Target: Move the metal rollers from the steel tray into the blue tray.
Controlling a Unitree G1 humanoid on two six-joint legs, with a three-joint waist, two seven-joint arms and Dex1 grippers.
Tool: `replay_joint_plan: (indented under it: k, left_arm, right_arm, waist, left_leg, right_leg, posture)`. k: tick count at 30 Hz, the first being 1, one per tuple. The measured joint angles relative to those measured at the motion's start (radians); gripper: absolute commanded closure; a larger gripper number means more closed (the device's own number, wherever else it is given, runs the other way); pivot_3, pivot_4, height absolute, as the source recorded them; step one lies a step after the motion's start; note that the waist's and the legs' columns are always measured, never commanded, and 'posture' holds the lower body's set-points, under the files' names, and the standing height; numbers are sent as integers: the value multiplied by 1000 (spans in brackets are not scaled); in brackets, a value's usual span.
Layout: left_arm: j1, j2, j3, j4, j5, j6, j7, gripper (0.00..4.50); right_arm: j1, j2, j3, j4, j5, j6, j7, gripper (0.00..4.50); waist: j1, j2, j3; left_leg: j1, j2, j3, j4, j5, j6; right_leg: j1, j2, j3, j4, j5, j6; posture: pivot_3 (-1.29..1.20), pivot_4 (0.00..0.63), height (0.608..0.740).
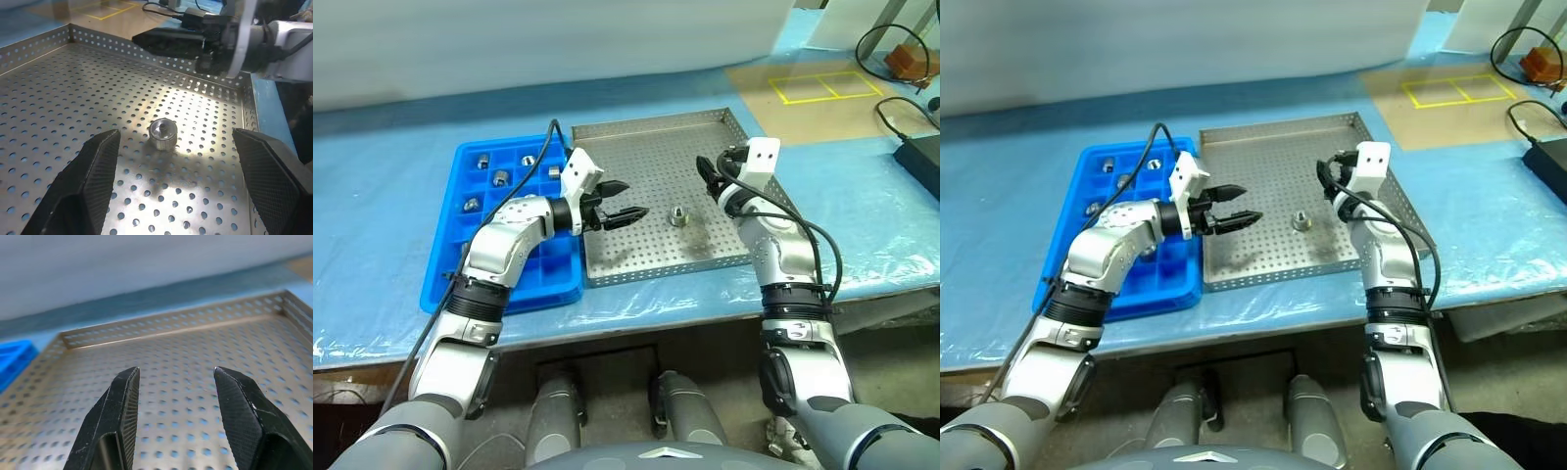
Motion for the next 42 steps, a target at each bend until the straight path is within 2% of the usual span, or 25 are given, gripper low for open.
replay_joint_plan:
  k: [4,7,10,16,23,26,30,35,42]
  left_arm:
    - [0,6,0,-1,2,-5,0,630]
    - [0,19,0,-2,2,-4,-7,630]
    - [0,34,31,-11,-37,37,-21,630]
    - [35,164,65,-120,-79,72,-92,630]
    - [70,178,65,-130,-81,82,-87,630]
    - [71,163,61,-130,-81,82,-75,630]
    - [75,149,55,-130,-75,81,-64,630]
    - [78,149,49,-129,-67,80,-61,630]
    - [78,141,48,-126,-64,80,-60,630]
  right_arm:
    - [76,-71,68,-114,70,99,179,2076]
    - [101,-97,91,-109,86,129,249,2076]
    - [102,-120,93,-52,72,119,270,2076]
    - [101,-123,92,105,36,70,279,2076]
    - [100,-107,108,105,23,49,303,2076]
    - [97,-101,113,106,14,33,304,1505]
    - [76,-101,114,142,-25,-10,282,115]
    - [57,-98,113,194,-60,-30,243,19]
    - [89,-74,114,151,-56,-15,263,19]
  waist:
    - [13,0,0]
    - [17,0,0]
    - [17,0,0]
    - [15,0,0]
    - [21,0,0]
    - [29,0,0]
    - [33,0,0]
    - [35,0,0]
    - [34,0,0]
  left_leg:
    - [1,0,0,0,0,0]
    - [1,0,0,1,0,0]
    - [2,0,0,1,0,0]
    - [2,1,0,-1,0,0]
    - [3,1,0,0,0,-1]
    - [4,0,0,0,0,-1]
    - [4,1,0,0,0,-1]
    - [4,1,0,0,0,-1]
    - [4,1,0,0,0,-1]
  right_leg:
    - [1,0,0,0,0,0]
    - [1,0,0,0,0,0]
    - [2,0,0,1,0,0]
    - [1,0,0,0,0,-1]
    - [2,0,0,1,0,-1]
    - [3,0,0,1,0,-1]
    - [3,0,0,1,0,-1]
    - [3,0,0,1,0,-1]
    - [3,0,0,1,0,-1]
  posture:
    - [-248,150,740]
    - [-249,150,740]
    - [-240,150,740]
    - [-230,150,740]
    - [-216,150,740]
    - [-217,150,740]
    - [-221,150,740]
    - [-227,150,740]
    - [-235,150,740]
